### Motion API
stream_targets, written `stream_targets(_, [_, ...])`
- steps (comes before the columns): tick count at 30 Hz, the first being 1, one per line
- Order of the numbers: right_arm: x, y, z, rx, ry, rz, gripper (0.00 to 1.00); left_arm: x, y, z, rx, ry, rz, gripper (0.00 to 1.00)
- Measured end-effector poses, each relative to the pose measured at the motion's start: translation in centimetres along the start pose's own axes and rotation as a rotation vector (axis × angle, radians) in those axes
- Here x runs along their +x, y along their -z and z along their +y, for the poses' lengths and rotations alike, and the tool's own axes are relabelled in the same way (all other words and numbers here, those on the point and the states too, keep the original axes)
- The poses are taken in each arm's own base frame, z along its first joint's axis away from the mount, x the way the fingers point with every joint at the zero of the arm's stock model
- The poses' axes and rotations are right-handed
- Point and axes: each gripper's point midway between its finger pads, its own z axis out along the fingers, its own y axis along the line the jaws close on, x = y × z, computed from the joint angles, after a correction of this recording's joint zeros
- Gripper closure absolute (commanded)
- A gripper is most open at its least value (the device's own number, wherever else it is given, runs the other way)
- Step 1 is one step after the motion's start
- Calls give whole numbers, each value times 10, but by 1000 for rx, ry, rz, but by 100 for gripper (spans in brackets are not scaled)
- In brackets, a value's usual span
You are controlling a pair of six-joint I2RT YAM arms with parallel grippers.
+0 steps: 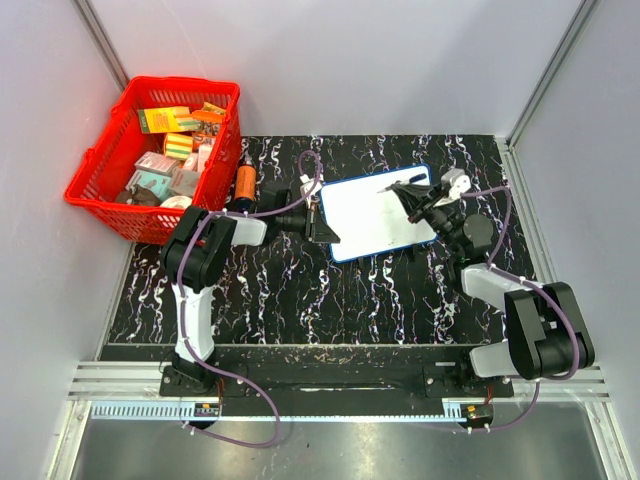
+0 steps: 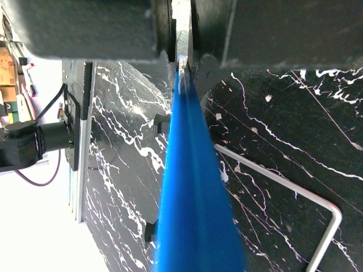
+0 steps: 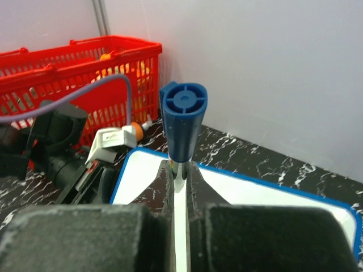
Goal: Write a sentence on the whiteboard
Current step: Pick up the whiteboard from the center of the board.
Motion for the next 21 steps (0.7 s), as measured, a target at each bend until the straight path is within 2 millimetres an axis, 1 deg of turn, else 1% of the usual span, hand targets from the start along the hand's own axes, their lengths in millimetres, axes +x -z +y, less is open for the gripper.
stream_targets(3, [19,7,12,-22,-11,32,100,2,1,0,-3,-2,7,100])
stream_targets(4, [22,7,14,-26,-16,39,100,2,1,0,-6,-3,7,100])
stream_targets(7, [23,4,15,-31,-19,36,100,2,3,-1,-19,-6,9,100])
stream_targets(10, [20,0,14,-32,-26,30,100,2,4,-1,-29,-8,11,100])
stream_targets(16, [22,-13,12,-39,-95,87,100,6,8,-3,-47,-15,5,100])
stream_targets(21, [20,-22,10,-38,-127,113,100,8,8,-4,-48,-17,6,100])
